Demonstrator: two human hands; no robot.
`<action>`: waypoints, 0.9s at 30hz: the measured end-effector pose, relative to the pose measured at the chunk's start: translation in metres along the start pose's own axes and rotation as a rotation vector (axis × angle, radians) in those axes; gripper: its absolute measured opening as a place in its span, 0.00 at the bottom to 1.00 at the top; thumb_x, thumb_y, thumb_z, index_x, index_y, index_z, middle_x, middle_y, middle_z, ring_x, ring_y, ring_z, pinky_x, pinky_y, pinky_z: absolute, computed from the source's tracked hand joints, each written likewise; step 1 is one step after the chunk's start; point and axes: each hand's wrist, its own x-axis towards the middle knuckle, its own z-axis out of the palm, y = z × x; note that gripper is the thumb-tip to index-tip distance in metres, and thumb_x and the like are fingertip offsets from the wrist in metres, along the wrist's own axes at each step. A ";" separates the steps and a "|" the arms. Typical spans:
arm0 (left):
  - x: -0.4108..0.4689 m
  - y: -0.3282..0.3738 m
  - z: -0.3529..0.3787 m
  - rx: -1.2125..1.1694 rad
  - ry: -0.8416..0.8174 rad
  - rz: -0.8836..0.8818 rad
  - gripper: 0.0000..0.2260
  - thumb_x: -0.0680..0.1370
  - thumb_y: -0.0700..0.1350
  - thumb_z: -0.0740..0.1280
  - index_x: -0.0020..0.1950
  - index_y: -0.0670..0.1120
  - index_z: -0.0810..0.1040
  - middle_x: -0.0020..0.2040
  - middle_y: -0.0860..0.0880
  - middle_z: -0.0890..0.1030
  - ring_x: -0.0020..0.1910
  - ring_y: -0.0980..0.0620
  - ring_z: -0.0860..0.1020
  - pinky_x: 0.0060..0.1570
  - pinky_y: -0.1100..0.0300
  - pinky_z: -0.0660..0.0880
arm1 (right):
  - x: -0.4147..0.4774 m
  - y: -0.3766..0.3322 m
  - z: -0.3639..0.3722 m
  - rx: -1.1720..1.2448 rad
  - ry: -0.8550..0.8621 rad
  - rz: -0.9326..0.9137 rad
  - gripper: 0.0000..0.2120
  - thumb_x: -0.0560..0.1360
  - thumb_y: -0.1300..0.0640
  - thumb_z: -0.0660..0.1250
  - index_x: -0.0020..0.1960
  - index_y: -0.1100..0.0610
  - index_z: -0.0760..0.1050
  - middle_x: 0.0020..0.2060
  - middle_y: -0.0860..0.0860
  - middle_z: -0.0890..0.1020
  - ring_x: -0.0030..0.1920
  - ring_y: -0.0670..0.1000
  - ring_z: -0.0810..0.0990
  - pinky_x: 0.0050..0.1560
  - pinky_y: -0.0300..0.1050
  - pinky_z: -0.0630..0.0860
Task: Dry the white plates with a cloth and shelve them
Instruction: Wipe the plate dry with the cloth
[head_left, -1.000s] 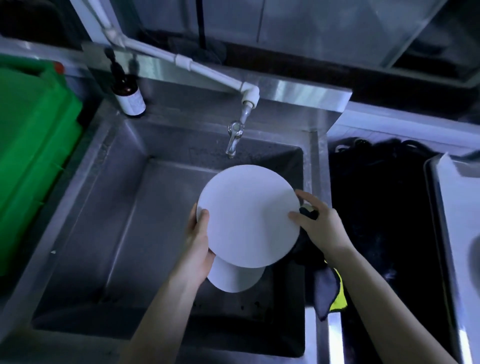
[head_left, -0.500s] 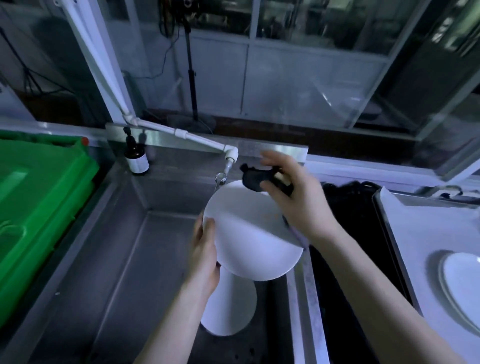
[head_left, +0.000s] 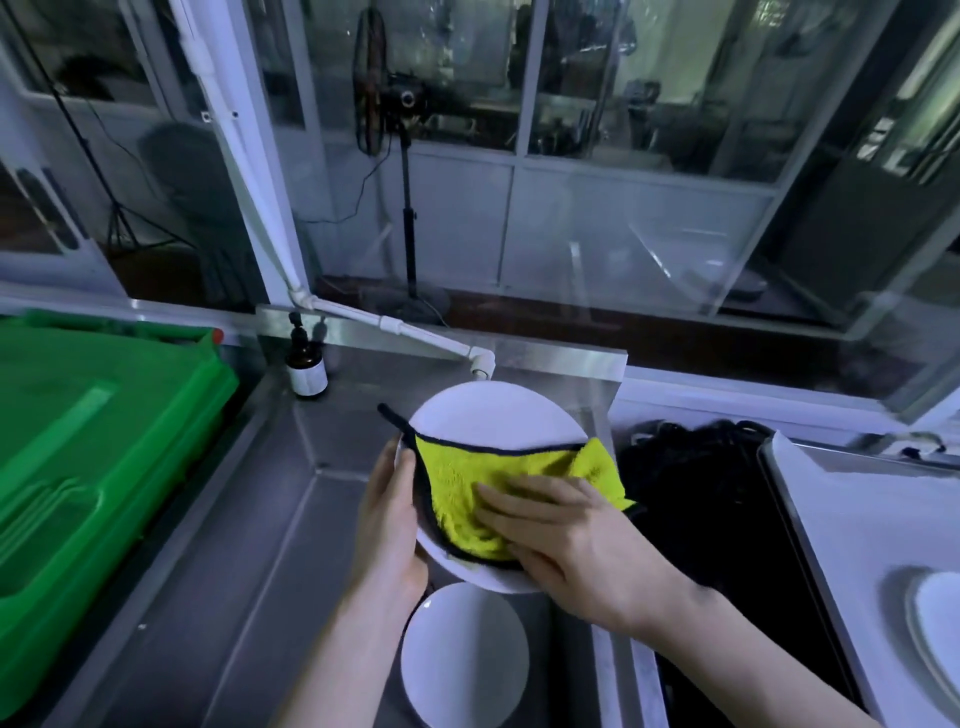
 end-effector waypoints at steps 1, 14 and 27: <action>0.000 0.002 -0.001 0.008 -0.005 -0.029 0.14 0.85 0.48 0.60 0.69 0.49 0.77 0.64 0.47 0.82 0.64 0.48 0.81 0.57 0.53 0.81 | 0.000 -0.002 -0.002 0.033 0.000 -0.047 0.17 0.80 0.54 0.62 0.68 0.47 0.75 0.69 0.40 0.73 0.67 0.52 0.74 0.61 0.48 0.72; -0.004 0.016 -0.019 0.062 -0.150 -0.040 0.16 0.81 0.50 0.66 0.69 0.58 0.77 0.62 0.53 0.84 0.60 0.52 0.83 0.55 0.52 0.79 | 0.059 0.027 -0.002 0.046 -0.179 0.101 0.28 0.83 0.44 0.52 0.80 0.51 0.48 0.78 0.42 0.48 0.78 0.43 0.41 0.78 0.45 0.43; 0.009 0.011 -0.006 0.064 0.059 0.051 0.13 0.85 0.51 0.59 0.63 0.58 0.80 0.56 0.58 0.86 0.55 0.62 0.83 0.47 0.69 0.79 | 0.057 -0.047 0.021 0.019 -0.164 0.060 0.28 0.83 0.47 0.47 0.80 0.55 0.44 0.78 0.46 0.40 0.77 0.43 0.33 0.76 0.41 0.34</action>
